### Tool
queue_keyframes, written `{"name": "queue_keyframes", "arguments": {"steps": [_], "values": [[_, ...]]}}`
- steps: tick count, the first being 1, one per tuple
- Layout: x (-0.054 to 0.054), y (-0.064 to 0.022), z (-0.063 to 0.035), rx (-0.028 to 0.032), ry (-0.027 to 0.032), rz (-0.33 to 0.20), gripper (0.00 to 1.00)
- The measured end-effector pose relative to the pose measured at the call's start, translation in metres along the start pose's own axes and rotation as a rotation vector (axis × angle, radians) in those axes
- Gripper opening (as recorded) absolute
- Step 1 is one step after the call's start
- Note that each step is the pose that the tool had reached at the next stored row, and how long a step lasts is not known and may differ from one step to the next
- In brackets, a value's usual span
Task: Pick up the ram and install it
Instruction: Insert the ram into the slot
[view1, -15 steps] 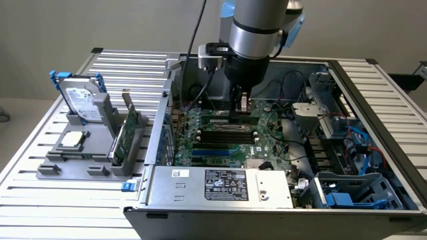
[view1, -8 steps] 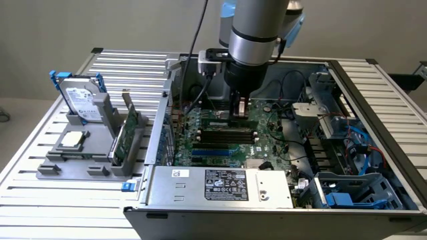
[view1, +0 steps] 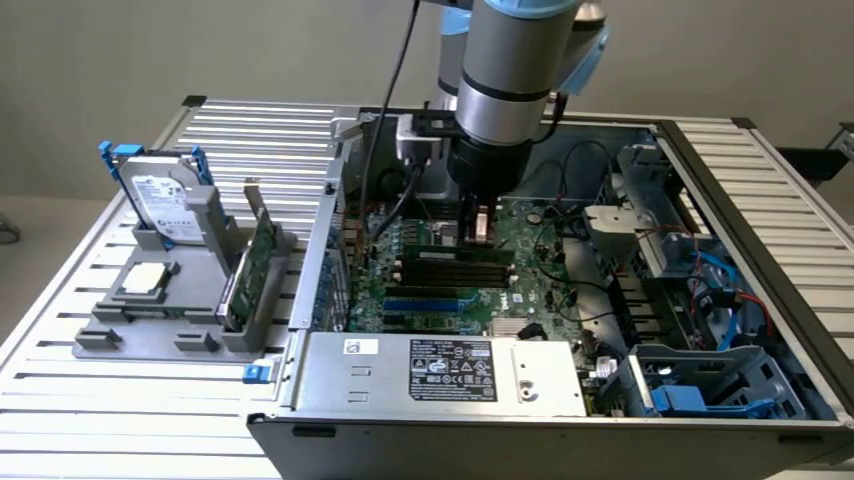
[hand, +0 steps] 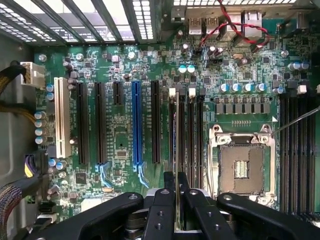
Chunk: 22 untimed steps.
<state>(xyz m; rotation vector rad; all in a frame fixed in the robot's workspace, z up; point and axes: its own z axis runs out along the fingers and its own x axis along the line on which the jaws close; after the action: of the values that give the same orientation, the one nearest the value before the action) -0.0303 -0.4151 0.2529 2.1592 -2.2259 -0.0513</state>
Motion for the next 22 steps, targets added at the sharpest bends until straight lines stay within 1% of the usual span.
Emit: {"name": "queue_keyframes", "arguments": {"steps": [2,6,7,10,15,22], "values": [[0.000,-0.0001,0.0034,0.0032,-0.0002,0.000,0.14],[0.000,-0.0004,0.0088,0.0126,-0.0005,0.000,0.14],[0.000,-0.0004,0.0093,0.0141,-0.0005,0.000,0.14],[0.000,0.0003,0.0100,0.0155,-0.0002,-0.001,0.14],[0.000,0.0010,0.0119,0.0158,-0.0001,-0.012,0.14],[-0.001,0.0011,0.0175,0.0169,0.0011,-0.037,0.14]]}}
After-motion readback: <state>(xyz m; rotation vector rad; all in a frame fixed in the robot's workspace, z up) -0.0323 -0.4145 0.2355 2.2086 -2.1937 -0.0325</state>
